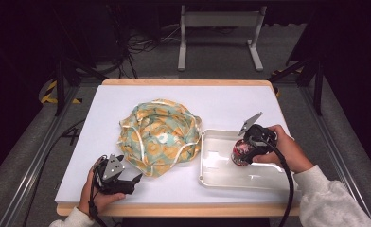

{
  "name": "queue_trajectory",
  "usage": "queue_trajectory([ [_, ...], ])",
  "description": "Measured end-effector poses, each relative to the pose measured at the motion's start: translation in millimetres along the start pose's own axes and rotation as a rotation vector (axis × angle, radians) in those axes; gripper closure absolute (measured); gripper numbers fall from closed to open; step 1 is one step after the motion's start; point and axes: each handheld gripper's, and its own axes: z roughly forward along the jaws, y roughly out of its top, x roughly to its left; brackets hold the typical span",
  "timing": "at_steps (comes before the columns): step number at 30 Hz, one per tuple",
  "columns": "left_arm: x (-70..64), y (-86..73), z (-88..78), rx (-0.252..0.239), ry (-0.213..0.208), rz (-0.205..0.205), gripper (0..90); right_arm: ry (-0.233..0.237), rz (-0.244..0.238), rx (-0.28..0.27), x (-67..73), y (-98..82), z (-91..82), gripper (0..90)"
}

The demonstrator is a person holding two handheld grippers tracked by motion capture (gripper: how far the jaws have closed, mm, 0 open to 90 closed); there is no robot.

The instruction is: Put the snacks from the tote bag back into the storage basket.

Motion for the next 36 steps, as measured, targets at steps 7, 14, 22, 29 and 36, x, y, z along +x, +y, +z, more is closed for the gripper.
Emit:
queue_trajectory([
  [7, 0.8, -0.2, -1.0, -0.003, 0.004, -0.005, 8.4, 0.013, 0.023, -0.019, -2.8, -0.8, 1.6, 25.8],
  [14, 0.6, -0.1, -0.7, 0.000, 0.003, 0.000, 8.4, 0.015, 0.023, -0.024, -2.9, -2.0, 1.5, 25.8],
  [22, 0.9, -0.3, -1.0, 0.000, 0.005, -0.001, 8.4, 0.018, 0.042, -0.034, -5.6, -5.1, 2.2, 25.2],
  [29, 1.0, -0.4, -1.3, -0.002, 0.006, -0.001, 8.4, 0.012, 0.044, -0.033, -5.2, -5.7, 1.8, 24.7],
  [36, 1.2, -0.4, -1.3, -0.001, 0.004, -0.001, 8.4, 0.011, 0.045, -0.031, -5.5, -6.1, 1.4, 24.0],
])
